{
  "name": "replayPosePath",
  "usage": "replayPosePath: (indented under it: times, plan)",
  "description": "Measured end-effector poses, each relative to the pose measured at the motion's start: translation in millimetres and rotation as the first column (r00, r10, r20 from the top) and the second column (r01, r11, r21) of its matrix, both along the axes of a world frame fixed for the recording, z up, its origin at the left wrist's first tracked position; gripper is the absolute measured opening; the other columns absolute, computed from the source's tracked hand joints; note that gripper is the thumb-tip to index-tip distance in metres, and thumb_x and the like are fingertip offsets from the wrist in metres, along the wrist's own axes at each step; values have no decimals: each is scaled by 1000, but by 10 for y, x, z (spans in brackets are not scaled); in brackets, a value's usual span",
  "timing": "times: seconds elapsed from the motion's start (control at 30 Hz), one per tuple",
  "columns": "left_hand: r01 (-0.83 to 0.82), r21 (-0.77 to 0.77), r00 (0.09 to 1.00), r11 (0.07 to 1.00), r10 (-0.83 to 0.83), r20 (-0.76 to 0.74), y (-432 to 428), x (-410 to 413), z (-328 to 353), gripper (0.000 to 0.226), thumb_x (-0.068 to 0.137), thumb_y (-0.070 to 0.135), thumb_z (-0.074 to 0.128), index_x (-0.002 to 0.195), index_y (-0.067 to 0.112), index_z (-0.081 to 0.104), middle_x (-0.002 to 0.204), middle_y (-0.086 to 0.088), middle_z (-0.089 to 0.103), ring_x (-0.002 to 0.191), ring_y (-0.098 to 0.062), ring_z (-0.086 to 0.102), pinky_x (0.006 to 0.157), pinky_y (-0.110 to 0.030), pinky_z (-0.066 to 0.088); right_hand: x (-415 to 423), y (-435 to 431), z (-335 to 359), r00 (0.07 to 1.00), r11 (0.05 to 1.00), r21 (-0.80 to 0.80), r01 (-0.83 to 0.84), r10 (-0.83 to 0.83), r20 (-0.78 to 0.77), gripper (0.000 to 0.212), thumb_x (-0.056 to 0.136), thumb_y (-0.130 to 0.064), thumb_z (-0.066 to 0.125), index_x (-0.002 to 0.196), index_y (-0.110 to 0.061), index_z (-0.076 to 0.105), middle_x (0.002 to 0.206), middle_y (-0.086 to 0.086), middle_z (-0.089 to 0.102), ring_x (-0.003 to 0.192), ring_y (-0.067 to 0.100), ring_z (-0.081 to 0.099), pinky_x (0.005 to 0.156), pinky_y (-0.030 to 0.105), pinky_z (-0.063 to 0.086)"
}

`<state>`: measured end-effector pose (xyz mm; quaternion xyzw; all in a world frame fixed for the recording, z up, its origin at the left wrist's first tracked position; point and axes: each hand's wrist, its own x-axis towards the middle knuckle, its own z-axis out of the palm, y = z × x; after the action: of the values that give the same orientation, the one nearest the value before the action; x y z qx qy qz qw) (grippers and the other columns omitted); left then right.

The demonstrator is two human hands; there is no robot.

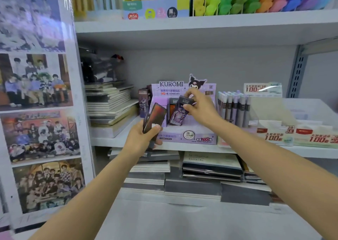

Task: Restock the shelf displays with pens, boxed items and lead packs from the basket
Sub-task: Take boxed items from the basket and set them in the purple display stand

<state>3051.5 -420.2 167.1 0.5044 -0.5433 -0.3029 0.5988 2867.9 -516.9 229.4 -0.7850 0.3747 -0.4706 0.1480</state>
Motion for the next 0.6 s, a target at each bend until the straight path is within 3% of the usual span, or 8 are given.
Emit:
replayPosePath:
  times: [0.1,0.27,0.43,0.6]
  plan:
    - [-35,-41,997,999,38,66,-10,67,-3,7,96,23,61,98,17,59,96,-9,73,64,-19,67,59,-31,52,65,-25,40,999,999,22,-47,48,-22,23,90,-3,64,95,-22,51,97,7,68,86,26,68,85,50,55]
    - [-168,-93,986,981,169,6,87,216,-49,20,95,23,61,105,6,58,84,-9,74,60,-21,65,61,-38,54,318,60,95,985,989,21,-150,151,-80,21,91,-4,62,100,-21,52,95,5,64,87,27,69,85,47,56]
    - [-161,-74,986,984,157,-48,156,286,-44,17,95,22,60,105,8,60,85,-12,73,61,-23,64,58,-35,53,433,128,180,989,991,-59,-118,112,-102,21,91,-4,63,106,-17,55,92,4,64,86,26,67,85,47,55]
    - [-133,-41,989,990,130,-68,162,291,-27,18,96,22,60,109,9,60,88,-12,74,62,-22,65,57,-32,55,490,161,187,982,989,-75,-126,114,-149,21,90,-4,64,106,-17,57,82,-8,57,80,19,62,86,44,55]
